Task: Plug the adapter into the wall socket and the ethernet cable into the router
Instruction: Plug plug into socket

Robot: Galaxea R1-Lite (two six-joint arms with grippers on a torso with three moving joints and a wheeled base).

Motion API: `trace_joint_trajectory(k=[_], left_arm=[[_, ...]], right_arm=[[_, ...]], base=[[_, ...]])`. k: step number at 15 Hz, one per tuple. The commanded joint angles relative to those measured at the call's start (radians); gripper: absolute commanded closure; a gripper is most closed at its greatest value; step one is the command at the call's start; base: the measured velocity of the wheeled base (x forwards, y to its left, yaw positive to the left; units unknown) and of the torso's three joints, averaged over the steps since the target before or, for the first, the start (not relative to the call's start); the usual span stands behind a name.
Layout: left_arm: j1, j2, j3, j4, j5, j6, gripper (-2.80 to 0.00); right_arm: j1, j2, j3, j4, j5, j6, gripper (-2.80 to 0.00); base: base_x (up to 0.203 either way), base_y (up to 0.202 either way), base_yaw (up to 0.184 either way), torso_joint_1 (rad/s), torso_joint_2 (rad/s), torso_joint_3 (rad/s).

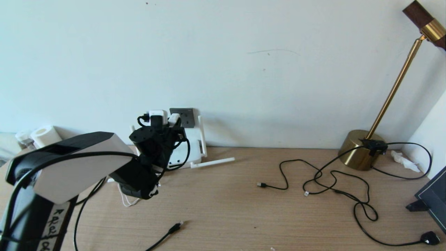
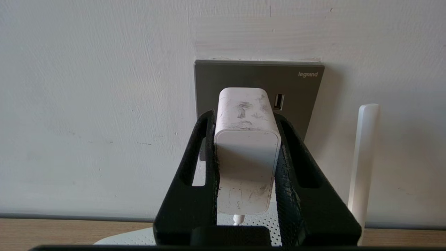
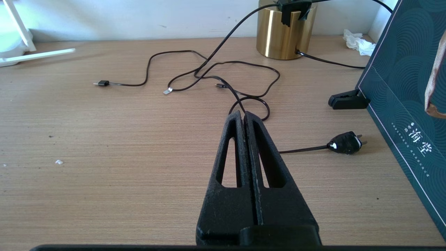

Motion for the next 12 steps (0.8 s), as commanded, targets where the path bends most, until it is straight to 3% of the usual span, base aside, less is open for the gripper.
trace_joint_trajectory(k=[1, 12], left_arm=[[0.0, 0.004, 0.0, -0.008, 0.002, 0.0, 0.0], [0.0, 0.006, -0.001, -0.008, 0.002, 0.0, 0.0]], right_arm=[[0.0, 0.002, 0.0, 0.0, 0.0, 0.0, 0.0], [0.0, 0.002, 0.0, 0.0, 0.0, 0.0, 0.0]], base=[[0.0, 0.0, 0.0, 0.0, 0.0, 0.0], [0.0, 0.0, 0.0, 0.0, 0.0, 0.0]])
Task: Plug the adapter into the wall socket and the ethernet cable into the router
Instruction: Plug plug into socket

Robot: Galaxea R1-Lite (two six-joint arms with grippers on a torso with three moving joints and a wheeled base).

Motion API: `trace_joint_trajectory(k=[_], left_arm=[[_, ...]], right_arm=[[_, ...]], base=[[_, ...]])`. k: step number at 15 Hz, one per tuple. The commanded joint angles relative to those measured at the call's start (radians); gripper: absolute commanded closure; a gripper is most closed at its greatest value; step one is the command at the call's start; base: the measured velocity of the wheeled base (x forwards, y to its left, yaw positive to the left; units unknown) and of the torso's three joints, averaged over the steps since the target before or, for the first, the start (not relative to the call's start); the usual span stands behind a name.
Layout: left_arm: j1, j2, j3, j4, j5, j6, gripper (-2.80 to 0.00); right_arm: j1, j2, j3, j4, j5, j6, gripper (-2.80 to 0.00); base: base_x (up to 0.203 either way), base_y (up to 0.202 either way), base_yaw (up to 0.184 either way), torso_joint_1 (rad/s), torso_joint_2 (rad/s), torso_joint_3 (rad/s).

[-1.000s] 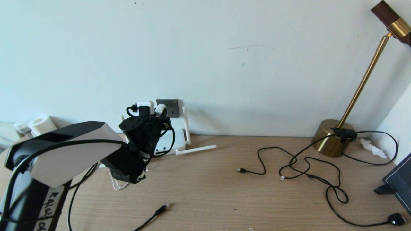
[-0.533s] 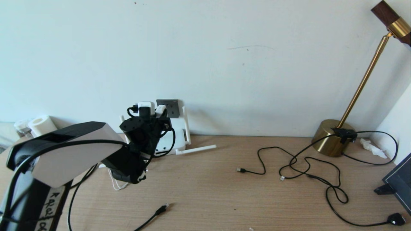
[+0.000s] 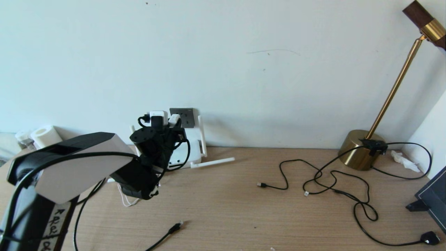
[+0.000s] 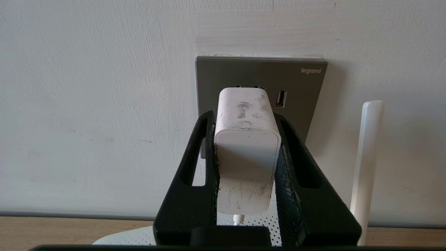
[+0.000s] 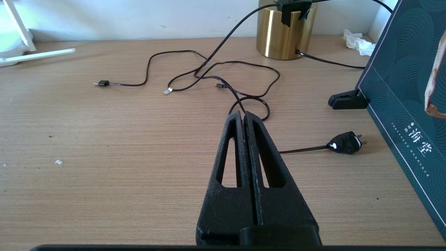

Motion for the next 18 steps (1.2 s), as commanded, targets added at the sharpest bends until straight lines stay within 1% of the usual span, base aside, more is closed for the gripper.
trace_joint_trajectory(k=[1, 18], left_arm=[[0.0, 0.001, -0.001, -0.009, 0.002, 0.0, 0.0], [0.006, 0.001, -0.001, -0.009, 0.002, 0.0, 0.0]], right_arm=[[0.0, 0.002, 0.0, 0.0, 0.0, 0.0, 0.0], [0.0, 0.002, 0.0, 0.0, 0.0, 0.0, 0.0]], base=[[0.0, 0.0, 0.0, 0.0, 0.0, 0.0], [0.0, 0.0, 0.0, 0.0, 0.0, 0.0]])
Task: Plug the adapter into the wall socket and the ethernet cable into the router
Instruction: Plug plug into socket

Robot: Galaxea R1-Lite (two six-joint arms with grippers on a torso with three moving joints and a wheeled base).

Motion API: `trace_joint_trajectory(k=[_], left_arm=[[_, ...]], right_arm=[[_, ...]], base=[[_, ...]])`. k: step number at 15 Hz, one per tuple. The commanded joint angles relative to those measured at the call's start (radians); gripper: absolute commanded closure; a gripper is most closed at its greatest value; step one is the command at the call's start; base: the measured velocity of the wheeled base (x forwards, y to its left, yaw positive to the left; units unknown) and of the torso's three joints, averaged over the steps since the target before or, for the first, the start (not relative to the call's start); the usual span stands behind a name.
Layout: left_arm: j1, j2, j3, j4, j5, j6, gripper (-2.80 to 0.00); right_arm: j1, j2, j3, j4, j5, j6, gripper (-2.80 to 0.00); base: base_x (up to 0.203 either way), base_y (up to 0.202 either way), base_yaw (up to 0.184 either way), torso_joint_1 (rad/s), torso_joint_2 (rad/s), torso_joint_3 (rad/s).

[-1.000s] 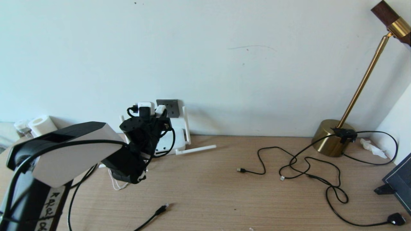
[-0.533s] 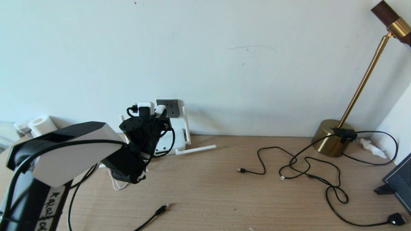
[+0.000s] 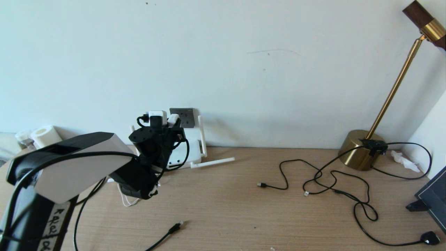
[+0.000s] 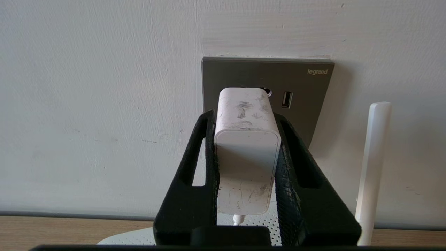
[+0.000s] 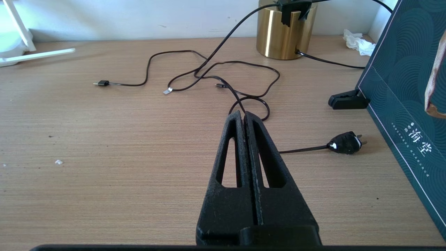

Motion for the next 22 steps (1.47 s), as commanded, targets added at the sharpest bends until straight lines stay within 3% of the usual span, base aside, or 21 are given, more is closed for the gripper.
trace_joint_trajectory(k=[1, 22], left_arm=[[0.0, 0.002, 0.0, -0.008, 0.002, 0.0, 0.0], [-0.001, 0.015, -0.02, -0.008, 0.003, 0.0, 0.0]], right_arm=[[0.0, 0.002, 0.0, -0.001, 0.0, 0.001, 0.0], [0.0, 0.002, 0.0, -0.001, 0.0, 0.001, 0.0]], base=[[0.0, 0.0, 0.0, 0.0, 0.0, 0.0], [0.0, 0.0, 0.0, 0.0, 0.0, 0.0]])
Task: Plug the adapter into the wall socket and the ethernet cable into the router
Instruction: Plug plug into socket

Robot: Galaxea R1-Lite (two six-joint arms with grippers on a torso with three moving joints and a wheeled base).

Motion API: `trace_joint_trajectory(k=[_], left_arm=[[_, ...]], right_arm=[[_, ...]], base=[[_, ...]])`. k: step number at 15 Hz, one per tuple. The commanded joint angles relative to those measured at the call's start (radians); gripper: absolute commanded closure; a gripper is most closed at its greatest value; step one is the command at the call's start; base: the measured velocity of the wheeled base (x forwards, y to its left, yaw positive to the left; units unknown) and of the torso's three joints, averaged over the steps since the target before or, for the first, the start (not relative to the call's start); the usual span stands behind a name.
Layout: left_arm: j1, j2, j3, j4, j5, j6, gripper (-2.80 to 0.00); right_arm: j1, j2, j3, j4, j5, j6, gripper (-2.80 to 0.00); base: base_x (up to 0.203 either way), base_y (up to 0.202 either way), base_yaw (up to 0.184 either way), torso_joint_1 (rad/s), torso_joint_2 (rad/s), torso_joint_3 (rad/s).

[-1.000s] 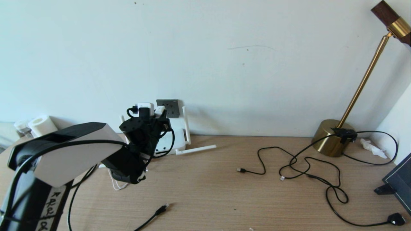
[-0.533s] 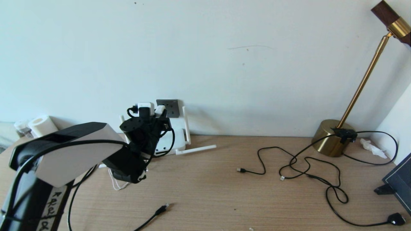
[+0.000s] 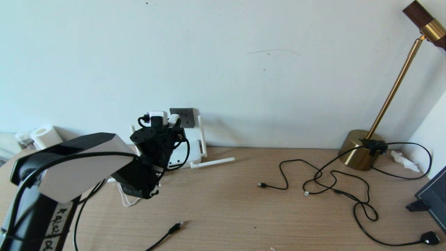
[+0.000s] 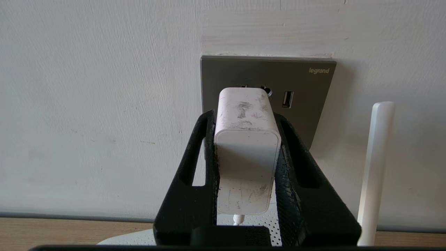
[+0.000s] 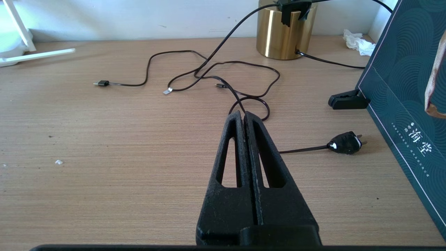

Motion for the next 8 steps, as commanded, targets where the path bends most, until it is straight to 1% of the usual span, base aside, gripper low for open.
trace_joint_trajectory(k=[1, 8], left_arm=[[-0.002, 0.0, -0.001, -0.009, 0.002, 0.001, 0.0], [-0.006, 0.006, -0.008, -0.009, 0.003, 0.001, 0.0]], right_arm=[[0.0, 0.002, 0.0, -0.001, 0.0, 0.0, 0.0], [0.0, 0.002, 0.0, -0.001, 0.0, 0.0, 0.0]], base=[[0.0, 0.0, 0.0, 0.0, 0.0, 0.0], [0.0, 0.0, 0.0, 0.0, 0.0, 0.0]])
